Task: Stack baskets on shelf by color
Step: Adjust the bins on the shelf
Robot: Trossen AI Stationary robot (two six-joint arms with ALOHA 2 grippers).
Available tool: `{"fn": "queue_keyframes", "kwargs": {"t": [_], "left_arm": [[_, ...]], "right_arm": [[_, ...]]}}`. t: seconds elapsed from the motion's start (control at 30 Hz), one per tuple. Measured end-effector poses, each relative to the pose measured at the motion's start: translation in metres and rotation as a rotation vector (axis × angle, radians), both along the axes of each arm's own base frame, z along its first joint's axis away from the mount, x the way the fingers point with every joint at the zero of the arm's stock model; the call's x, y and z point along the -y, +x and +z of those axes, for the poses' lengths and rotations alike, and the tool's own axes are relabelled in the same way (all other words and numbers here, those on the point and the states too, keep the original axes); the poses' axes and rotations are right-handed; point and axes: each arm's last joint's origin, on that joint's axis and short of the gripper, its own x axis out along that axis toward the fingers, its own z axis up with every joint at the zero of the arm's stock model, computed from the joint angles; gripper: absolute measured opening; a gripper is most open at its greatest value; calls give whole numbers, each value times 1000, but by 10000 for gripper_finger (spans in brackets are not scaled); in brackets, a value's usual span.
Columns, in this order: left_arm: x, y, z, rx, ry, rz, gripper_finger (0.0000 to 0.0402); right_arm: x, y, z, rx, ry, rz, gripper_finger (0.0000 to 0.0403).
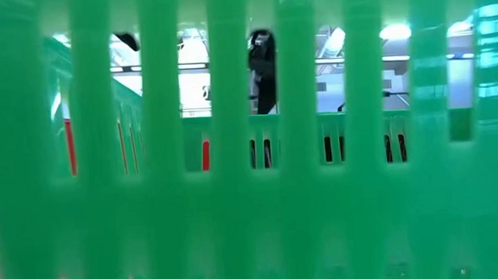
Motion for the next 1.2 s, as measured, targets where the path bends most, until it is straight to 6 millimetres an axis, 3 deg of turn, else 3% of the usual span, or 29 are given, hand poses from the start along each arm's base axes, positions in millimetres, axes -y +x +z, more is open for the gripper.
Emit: {"fn": "queue_keyframes", "kwargs": {"t": [0.13, 0.23, 0.43, 0.67, 1.2], "left_arm": [[0, 0, 0, 0, 0, 0, 0], [0, 0, 0, 0, 0, 0, 0], [0, 0, 0, 0, 1, 0, 0], [0, 0, 0, -12, 7, -14, 0], [0, 0, 0, -13, 8, -14, 0]], "right_arm": [[1, -18, 25, -23, -66, -57, 0], [6, -35, 30, -88, -83, -132, 0], [20, -60, 7, -218, -28, -234, 0], [38, -71, -27, -231, -20, -241, 0], [97, -89, -27, -53, -104, -298, 0]]}}
